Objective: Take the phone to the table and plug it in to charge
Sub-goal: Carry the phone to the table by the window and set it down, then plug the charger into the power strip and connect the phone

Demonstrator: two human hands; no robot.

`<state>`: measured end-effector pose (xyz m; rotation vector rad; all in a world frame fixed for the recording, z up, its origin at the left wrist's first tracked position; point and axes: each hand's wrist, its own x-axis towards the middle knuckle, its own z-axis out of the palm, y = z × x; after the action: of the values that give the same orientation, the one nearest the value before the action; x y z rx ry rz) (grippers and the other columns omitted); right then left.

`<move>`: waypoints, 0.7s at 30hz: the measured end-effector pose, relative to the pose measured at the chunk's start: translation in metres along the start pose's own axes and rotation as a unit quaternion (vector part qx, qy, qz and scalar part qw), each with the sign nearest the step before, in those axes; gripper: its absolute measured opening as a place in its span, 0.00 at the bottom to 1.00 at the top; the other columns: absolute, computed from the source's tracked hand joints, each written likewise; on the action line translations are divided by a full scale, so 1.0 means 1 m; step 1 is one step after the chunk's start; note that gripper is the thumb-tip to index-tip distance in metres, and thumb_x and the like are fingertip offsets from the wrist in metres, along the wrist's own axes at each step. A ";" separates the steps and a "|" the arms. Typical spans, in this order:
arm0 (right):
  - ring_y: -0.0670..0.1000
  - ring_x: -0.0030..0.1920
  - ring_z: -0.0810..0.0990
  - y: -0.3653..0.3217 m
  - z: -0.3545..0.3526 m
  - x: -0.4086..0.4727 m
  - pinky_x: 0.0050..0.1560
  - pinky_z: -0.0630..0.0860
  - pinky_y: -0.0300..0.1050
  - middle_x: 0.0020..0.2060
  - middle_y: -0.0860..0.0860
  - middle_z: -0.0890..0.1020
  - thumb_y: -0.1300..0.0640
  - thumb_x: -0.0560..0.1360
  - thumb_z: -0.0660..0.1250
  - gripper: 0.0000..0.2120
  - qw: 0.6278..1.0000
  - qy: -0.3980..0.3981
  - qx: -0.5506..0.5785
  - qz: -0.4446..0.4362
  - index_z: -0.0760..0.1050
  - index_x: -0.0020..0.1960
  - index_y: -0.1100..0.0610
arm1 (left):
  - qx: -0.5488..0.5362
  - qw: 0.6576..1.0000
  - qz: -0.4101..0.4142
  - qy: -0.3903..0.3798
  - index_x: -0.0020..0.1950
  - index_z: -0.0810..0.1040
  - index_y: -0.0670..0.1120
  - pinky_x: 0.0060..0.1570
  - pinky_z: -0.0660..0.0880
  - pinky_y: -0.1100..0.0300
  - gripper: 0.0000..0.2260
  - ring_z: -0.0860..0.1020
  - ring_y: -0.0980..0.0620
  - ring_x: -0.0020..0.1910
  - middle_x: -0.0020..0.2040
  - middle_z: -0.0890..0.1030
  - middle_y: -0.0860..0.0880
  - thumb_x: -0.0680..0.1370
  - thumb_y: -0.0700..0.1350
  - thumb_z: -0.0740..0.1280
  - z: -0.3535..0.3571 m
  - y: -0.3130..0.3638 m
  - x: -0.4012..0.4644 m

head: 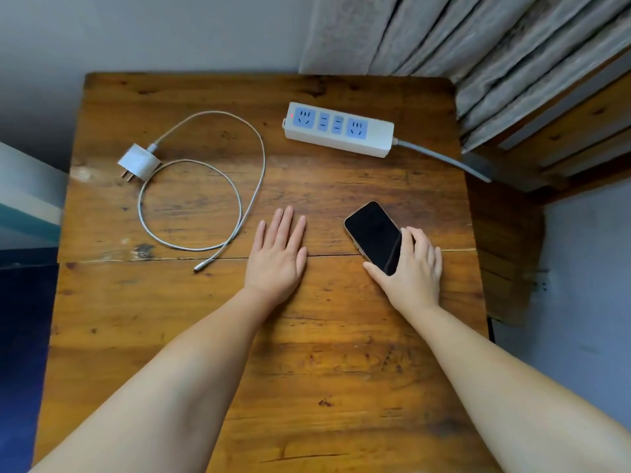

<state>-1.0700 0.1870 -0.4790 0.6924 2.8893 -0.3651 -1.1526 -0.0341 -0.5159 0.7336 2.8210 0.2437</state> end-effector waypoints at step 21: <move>0.53 0.66 0.69 -0.296 0.018 0.092 0.72 0.52 0.59 0.63 0.52 0.75 0.57 0.75 0.64 0.19 0.917 -0.022 0.123 -0.379 0.71 0.65 0.54 | -0.116 0.959 -0.244 0.085 0.50 0.76 0.47 0.54 0.65 0.53 0.10 0.73 0.46 0.53 0.49 0.76 0.48 0.76 0.53 0.64 -0.039 -0.103 -0.073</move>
<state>-1.2866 -0.0340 -0.4552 -0.4579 2.9668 -0.8191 -1.1475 -0.1634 -0.4883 -0.0417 2.9463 0.5567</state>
